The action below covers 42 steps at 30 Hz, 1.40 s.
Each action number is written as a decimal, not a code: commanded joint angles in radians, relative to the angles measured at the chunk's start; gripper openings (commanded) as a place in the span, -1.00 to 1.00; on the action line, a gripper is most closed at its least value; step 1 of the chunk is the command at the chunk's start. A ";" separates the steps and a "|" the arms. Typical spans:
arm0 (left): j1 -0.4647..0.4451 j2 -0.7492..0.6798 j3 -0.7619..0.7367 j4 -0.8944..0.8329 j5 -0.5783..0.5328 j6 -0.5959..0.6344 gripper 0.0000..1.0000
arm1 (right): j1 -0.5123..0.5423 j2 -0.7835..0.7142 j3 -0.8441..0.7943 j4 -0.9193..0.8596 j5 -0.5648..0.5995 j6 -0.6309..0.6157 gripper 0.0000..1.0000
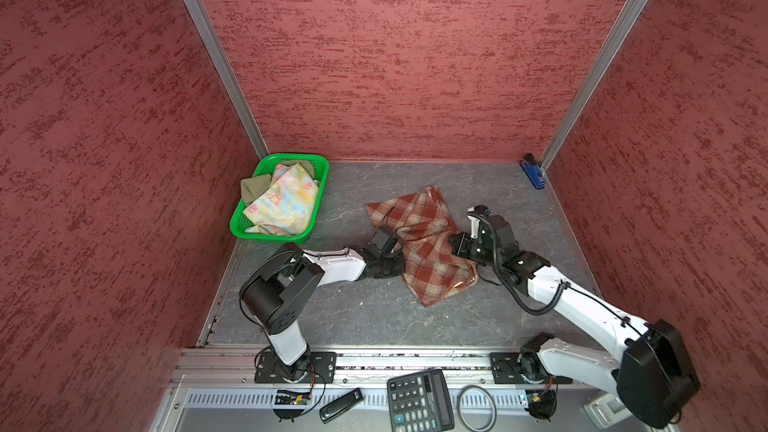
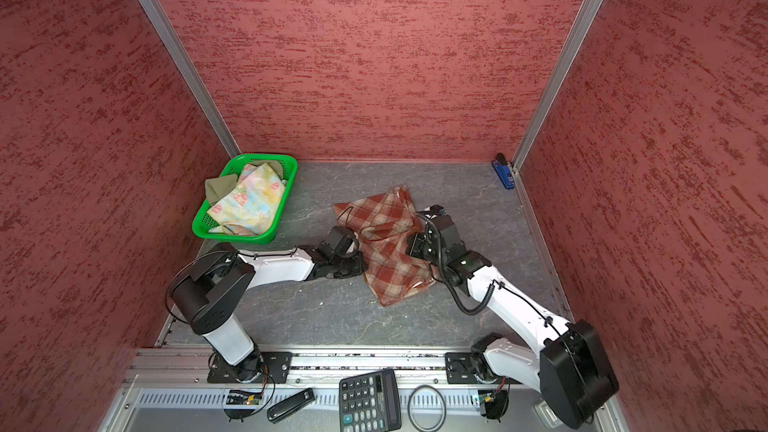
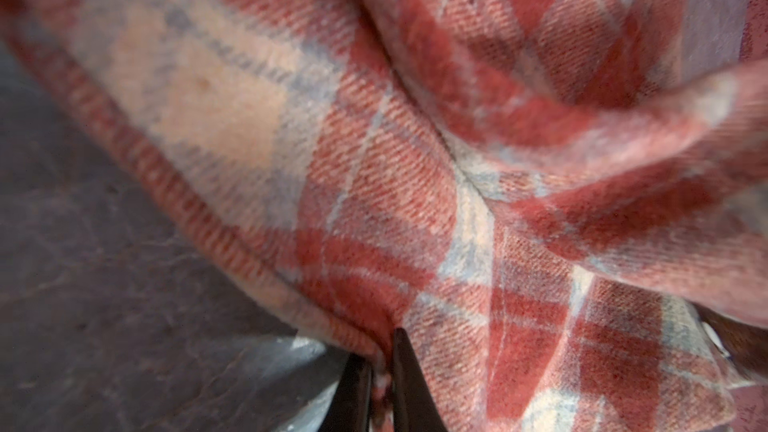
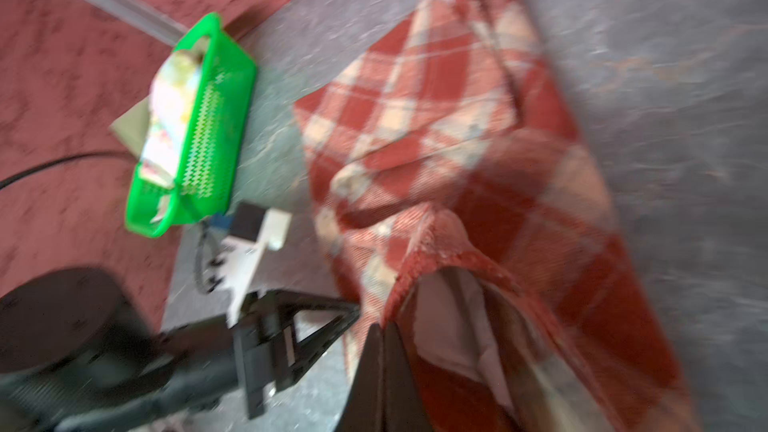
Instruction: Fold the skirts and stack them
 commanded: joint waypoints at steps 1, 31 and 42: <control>0.009 0.025 -0.038 -0.072 -0.013 -0.016 -0.72 | 0.079 -0.030 -0.046 0.021 0.067 0.041 -1.00; 0.023 -0.221 -0.192 -0.037 0.026 -0.125 0.15 | 0.514 -0.145 0.044 -0.343 0.529 0.222 0.04; -0.045 -0.305 -0.291 0.061 0.042 -0.254 0.16 | 0.492 0.176 0.209 -0.472 0.541 0.113 -0.10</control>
